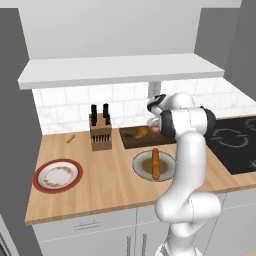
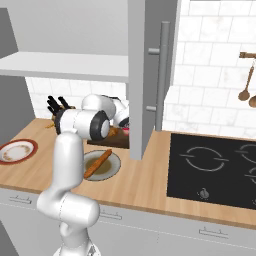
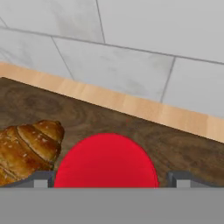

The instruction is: From the different types of pastries on the counter, select a croissant and place it on the cutting board. Then retrieve a jar of jam from the cabinet and place it alongside the croissant on the cutting board.

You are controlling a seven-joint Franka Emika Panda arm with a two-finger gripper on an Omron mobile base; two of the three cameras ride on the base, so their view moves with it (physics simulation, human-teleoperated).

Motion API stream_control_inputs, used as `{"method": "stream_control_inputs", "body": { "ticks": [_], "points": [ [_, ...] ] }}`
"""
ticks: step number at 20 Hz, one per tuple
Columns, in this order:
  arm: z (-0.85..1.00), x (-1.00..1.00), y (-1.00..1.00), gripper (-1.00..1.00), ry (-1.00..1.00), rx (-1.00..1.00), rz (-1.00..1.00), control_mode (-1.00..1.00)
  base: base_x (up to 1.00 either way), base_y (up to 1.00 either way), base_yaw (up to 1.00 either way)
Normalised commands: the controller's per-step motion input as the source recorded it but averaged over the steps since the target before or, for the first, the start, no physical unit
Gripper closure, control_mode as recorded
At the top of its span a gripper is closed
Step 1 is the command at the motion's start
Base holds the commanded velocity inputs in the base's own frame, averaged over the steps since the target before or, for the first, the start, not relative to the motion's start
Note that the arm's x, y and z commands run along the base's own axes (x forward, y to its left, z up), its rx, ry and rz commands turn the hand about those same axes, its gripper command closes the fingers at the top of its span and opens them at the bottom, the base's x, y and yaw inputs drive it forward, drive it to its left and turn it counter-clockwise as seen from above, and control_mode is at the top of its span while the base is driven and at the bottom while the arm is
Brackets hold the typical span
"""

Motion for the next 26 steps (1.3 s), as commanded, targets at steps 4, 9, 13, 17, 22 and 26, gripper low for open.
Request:
{"method": "stream_control_inputs", "body": {
  "ticks": [4,9,13,17,22,26],
  "points": [
    [0.00,-0.64,-0.12,-1.00,0.07,0.00,-0.04,-1.00,0.00,0.00,0.00],
    [0.02,-0.51,-0.14,-1.00,0.02,0.00,-0.06,-1.00,0.00,0.00,0.00],
    [0.12,-0.66,-0.01,-1.00,-0.06,0.00,-0.03,-1.00,0.00,0.00,0.00],
    [0.63,-0.92,0.00,-1.00,-0.07,-0.02,-0.05,-1.00,0.00,0.00,0.00],
    [0.71,-0.88,0.00,-1.00,-0.03,-0.05,-0.06,-1.00,0.00,0.00,0.00],
    [0.01,-0.29,0.00,-1.00,0.03,0.00,0.00,-1.00,0.00,0.00,0.00]
  ]
}}
